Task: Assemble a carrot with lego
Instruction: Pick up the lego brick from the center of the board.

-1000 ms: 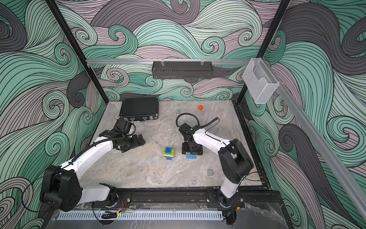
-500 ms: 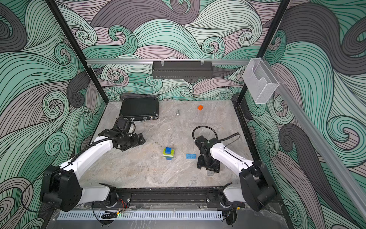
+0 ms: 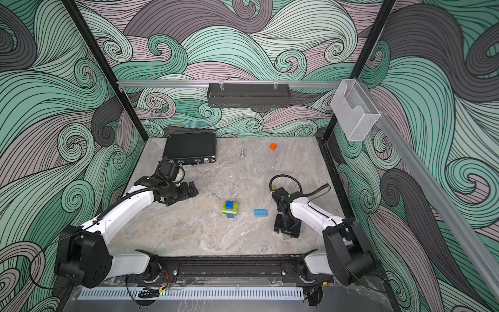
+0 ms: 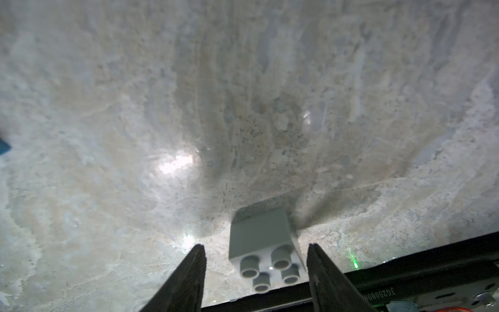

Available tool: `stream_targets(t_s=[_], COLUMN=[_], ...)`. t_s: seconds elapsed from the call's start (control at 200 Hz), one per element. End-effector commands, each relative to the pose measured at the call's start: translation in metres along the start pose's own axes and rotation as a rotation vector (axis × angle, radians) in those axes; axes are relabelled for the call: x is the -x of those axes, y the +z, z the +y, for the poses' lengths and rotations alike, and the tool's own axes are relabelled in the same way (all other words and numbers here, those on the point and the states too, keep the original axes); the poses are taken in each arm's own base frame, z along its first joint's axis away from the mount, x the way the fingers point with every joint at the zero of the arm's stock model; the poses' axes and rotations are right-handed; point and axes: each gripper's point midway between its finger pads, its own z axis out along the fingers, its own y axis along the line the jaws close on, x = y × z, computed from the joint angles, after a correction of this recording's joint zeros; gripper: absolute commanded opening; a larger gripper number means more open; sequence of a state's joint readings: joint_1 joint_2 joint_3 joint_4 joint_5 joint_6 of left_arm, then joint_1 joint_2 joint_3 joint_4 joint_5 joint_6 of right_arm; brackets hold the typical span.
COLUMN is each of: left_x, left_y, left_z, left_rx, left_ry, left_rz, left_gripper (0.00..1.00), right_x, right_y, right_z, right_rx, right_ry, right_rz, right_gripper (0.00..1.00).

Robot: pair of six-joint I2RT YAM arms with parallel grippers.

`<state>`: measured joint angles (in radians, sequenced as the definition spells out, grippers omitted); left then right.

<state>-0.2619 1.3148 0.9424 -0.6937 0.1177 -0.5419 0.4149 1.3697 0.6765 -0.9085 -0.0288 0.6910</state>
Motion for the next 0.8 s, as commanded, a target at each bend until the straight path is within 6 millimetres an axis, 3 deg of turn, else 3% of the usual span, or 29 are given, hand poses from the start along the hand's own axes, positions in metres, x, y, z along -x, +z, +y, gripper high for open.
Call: stream_targets(t_s=[0.0, 0.175, 0.575, 0.796], left_x=[0.01, 0.01, 0.008, 0.005], left_y=[-0.005, -0.005, -0.008, -0.008], left_z=[-0.005, -0.004, -0.002, 0.0], left_rx=[-0.012, -0.006, -0.007, -0.005], left_ry=[0.002, 0.001, -0.011, -0.009], left_rz=[-0.02, -0.022, -0.028, -0.028], left_gripper=[0.99, 0.99, 0.99, 0.99], right_x=[0.002, 0.0, 0.002, 0.02], right_y=[0.004, 0.003, 0.002, -0.038], right_z=[0.001, 0.004, 0.01, 0.051], right_rx=[0.008, 0.027, 0.041, 0.129], right_ry=[-0.005, -0.01, -0.055, -0.167], right_rz=[0.0, 0.001, -0.017, -0.128], right_gripper=[0.55, 0.37, 0.15, 0.11])
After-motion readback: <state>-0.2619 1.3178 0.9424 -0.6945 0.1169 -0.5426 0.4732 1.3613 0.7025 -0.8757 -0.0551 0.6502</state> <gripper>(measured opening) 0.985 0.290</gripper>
